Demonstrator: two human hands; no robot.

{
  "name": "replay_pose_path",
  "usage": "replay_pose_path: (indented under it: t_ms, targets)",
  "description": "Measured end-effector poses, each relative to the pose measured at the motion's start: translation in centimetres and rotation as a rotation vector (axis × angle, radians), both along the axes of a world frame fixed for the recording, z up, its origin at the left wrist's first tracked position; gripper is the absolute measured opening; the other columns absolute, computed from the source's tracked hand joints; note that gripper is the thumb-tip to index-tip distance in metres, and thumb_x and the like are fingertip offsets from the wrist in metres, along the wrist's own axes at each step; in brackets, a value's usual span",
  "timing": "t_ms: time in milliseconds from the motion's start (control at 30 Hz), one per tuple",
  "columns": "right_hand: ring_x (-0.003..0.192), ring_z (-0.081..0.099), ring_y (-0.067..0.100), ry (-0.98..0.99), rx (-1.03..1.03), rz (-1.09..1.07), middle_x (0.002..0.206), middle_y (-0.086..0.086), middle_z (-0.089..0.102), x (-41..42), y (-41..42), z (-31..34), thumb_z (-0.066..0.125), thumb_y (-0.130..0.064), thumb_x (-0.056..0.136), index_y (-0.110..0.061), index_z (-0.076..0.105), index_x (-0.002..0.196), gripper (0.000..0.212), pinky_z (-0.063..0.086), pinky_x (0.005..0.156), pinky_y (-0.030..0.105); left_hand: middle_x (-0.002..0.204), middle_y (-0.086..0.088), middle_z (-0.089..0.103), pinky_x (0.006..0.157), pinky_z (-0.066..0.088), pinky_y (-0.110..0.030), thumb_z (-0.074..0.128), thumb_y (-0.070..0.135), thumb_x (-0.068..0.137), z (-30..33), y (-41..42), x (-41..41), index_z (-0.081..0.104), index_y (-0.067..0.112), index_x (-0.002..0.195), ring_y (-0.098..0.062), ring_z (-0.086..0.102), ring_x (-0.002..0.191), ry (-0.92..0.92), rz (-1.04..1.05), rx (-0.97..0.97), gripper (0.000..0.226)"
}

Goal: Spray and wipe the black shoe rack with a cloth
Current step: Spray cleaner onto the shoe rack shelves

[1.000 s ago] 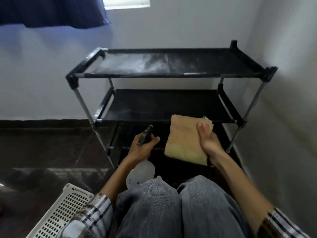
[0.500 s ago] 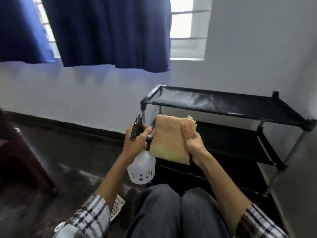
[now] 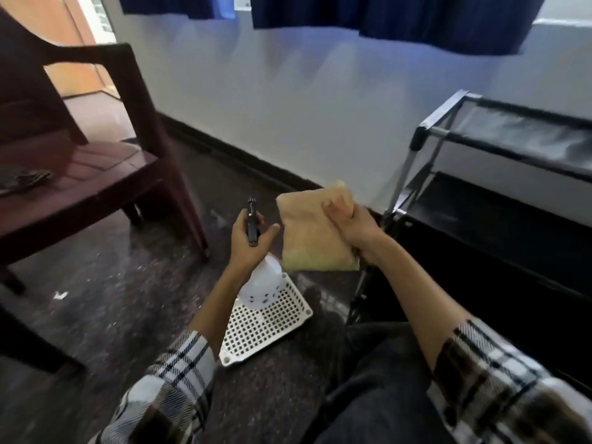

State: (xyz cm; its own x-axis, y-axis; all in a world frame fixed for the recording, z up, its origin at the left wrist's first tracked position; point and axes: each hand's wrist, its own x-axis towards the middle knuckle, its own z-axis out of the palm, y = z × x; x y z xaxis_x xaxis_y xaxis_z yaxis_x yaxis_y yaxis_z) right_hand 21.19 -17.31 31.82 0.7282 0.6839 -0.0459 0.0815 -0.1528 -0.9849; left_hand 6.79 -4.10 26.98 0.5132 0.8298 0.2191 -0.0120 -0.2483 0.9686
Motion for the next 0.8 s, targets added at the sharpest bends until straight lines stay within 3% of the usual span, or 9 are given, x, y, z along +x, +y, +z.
replay_pose_path:
  t_ms: [100,133,233,267,400,500,633,700,800]
  targets:
    - [0.083,0.065,0.011,-0.029,-0.068,0.144,0.090,-0.006,0.068,0.6,2.6,-1.4,0.061,-0.048,0.086,-0.027,0.062,0.089,0.021,0.054,0.067,0.022,0.079,0.000,0.051,0.069,0.042,-0.021,0.073,0.006,0.079,-4.1,2.0,-1.1,0.050,0.002,0.093,0.000,0.052,0.071,0.044,0.079,0.062,0.027]
    - [0.085,0.065,0.013,-0.007,-0.072,0.155,0.091,-0.004,0.068,0.6,3.6,-2.3,0.062,-0.047,0.086,-0.027,0.062,0.089,0.021,0.055,0.069,0.026,0.084,-0.003,0.054,0.071,0.043,-0.021,0.073,0.006,0.079,-5.5,2.5,-1.4,0.050,-0.002,0.099,-0.002,0.054,0.074,0.061,0.106,0.056,0.031]
    - [0.078,0.063,0.010,0.134,-0.037,0.106,0.088,-0.002,0.066,-0.4,6.5,-6.4,0.065,-0.039,0.086,-0.022,0.062,0.091,0.017,0.056,0.062,0.022,0.098,-0.021,0.056,0.081,0.048,-0.042,0.074,0.009,0.079,-9.3,3.8,-2.0,0.047,-0.009,0.112,-0.033,0.056,0.084,0.118,0.182,-0.015,0.046]
    - [0.075,0.062,0.008,0.184,-0.032,0.079,0.087,-0.002,0.066,-0.8,7.2,-8.1,0.065,-0.037,0.086,-0.021,0.062,0.092,0.018,0.054,0.058,0.019,0.095,-0.019,0.056,0.080,0.048,-0.043,0.074,0.009,0.079,-10.4,4.0,-2.1,0.047,-0.008,0.109,-0.033,0.056,0.080,0.131,0.200,-0.021,0.044]
    - [0.083,0.063,0.012,0.313,-0.099,0.023,0.091,-0.003,0.066,-1.8,8.6,-14.5,0.063,-0.041,0.087,-0.018,0.062,0.103,0.027,0.054,0.065,0.024,0.081,-0.002,0.054,0.062,0.046,-0.019,0.076,0.007,0.076,-15.0,4.9,-2.4,0.050,0.003,0.095,-0.003,0.054,0.060,0.149,0.233,-0.028,0.032]
    - [0.083,0.063,0.013,0.354,-0.130,0.013,0.089,-0.003,0.065,-2.0,8.7,-17.9,0.061,-0.038,0.089,-0.019,0.061,0.099,0.021,0.056,0.071,0.028,0.088,-0.007,0.057,0.059,0.048,-0.019,0.077,0.015,0.076,-18.2,5.3,-2.5,0.049,0.010,0.096,-0.010,0.056,0.058,0.188,0.251,-0.096,0.035]
    - [0.098,0.063,0.026,0.446,-0.174,0.023,0.102,0.011,0.067,-1.4,8.3,-20.9,0.059,-0.032,0.091,-0.019,0.061,0.095,0.014,0.052,0.090,0.046,0.080,-0.011,0.062,0.062,0.049,-0.022,0.080,0.027,0.071,-21.9,6.1,-2.4,0.049,0.016,0.098,-0.011,0.063,0.063,0.289,0.255,-0.119,0.043]
    - [0.099,0.062,0.028,0.490,-0.180,0.019,0.107,0.015,0.066,-0.9,8.2,-22.2,0.059,-0.029,0.092,-0.018,0.062,0.095,0.011,0.051,0.091,0.048,0.090,-0.013,0.061,0.067,0.050,-0.029,0.078,0.031,0.072,-23.4,6.6,-2.7,0.049,0.017,0.104,-0.019,0.063,0.072,0.330,0.222,-0.142,0.046]
    - [0.097,0.063,0.027,0.548,-0.176,0.009,0.106,0.012,0.066,-0.7,7.8,-24.2,0.059,-0.027,0.092,-0.017,0.063,0.099,0.013,0.053,0.088,0.045,0.092,-0.007,0.060,0.069,0.051,-0.025,0.073,0.024,0.079,-25.1,7.1,-3.3,0.048,0.012,0.112,-0.009,0.062,0.072,0.320,0.228,-0.113,0.043]
